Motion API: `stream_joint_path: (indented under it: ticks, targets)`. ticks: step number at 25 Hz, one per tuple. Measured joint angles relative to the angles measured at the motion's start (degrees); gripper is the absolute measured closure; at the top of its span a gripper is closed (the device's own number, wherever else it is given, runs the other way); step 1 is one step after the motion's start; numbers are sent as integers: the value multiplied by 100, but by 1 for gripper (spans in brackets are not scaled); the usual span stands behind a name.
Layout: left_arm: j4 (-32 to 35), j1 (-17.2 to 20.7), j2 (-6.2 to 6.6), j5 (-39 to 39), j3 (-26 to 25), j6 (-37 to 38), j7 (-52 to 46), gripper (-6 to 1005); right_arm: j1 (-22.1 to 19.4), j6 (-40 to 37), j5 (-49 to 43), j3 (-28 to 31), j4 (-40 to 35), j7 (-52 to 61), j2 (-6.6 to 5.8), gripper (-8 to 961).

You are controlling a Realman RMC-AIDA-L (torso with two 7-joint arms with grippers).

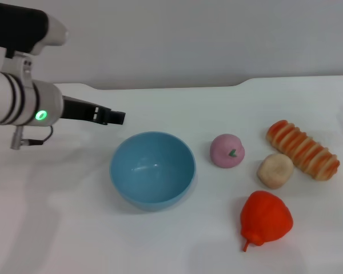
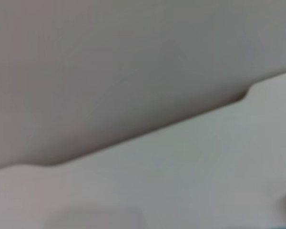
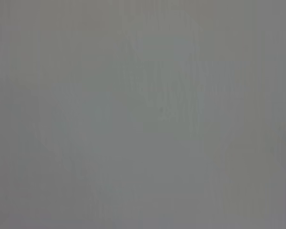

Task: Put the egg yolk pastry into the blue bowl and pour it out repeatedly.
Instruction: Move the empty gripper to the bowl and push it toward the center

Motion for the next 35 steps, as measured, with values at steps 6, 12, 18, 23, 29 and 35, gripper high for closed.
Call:
stream_joint_path:
  ticks: [6,12,18,23,29,35]
  targets:
    - [-104,-46,20,-55,-271,-478,221,230,-4,4,0,2,26,0,0,262]
    - [-36,-91,-2,-37,-298,-726,297,188,-3,4,0,3,27,0,0,262]
    - [29,-91,-17,-93,-360,-995,155,176,-9,4,0,3,21,0,-7,262]
    - [318,-150,-29,-101,-356,-945,52,175,-18,3,0,3,19,0,-9,262]
    - [630,-292,-49,-149,-267,-842,-52,176,-21,3,0,3,27,0,-9,263]
    - [894,-490,-53,-160,-227,-865,-67,175,-22,3,0,3,27,1,-9,263]
